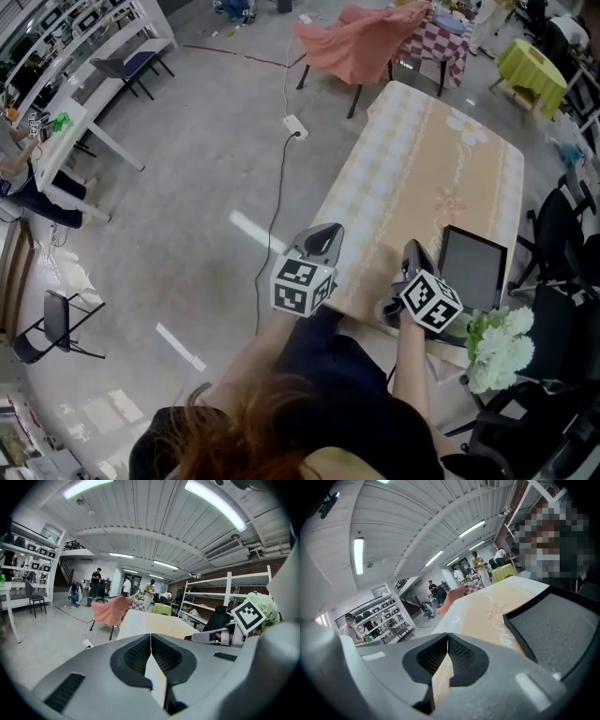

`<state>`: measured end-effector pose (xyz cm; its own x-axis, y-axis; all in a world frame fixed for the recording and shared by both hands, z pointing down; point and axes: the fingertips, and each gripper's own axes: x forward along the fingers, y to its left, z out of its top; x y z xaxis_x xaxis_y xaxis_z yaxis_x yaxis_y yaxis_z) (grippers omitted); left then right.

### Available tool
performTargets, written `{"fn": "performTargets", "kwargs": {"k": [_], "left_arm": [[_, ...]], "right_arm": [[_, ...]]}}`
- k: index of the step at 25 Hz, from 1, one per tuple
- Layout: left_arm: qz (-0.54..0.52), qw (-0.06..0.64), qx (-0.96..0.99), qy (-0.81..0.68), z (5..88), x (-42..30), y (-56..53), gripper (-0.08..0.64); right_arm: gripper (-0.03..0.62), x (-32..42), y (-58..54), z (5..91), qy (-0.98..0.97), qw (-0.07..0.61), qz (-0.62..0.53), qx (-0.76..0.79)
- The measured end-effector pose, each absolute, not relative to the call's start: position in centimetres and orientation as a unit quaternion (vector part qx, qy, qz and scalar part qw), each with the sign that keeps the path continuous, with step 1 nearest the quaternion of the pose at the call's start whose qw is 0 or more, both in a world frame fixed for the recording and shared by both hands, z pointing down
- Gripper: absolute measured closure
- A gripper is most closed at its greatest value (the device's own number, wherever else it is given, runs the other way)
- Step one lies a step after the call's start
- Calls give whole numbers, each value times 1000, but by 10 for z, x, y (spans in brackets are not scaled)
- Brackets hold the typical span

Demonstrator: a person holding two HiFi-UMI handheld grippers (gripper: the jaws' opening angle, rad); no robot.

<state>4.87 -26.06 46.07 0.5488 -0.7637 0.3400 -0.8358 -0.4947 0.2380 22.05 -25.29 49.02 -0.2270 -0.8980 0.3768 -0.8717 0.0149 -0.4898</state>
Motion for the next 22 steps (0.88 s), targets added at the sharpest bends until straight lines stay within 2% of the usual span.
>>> {"fn": "performTargets", "kwargs": {"k": [22], "left_arm": [[107, 218, 859, -450, 475, 67, -342, 548]], "right_arm": [[586, 232, -325, 509, 691, -15, -348, -633]]}}
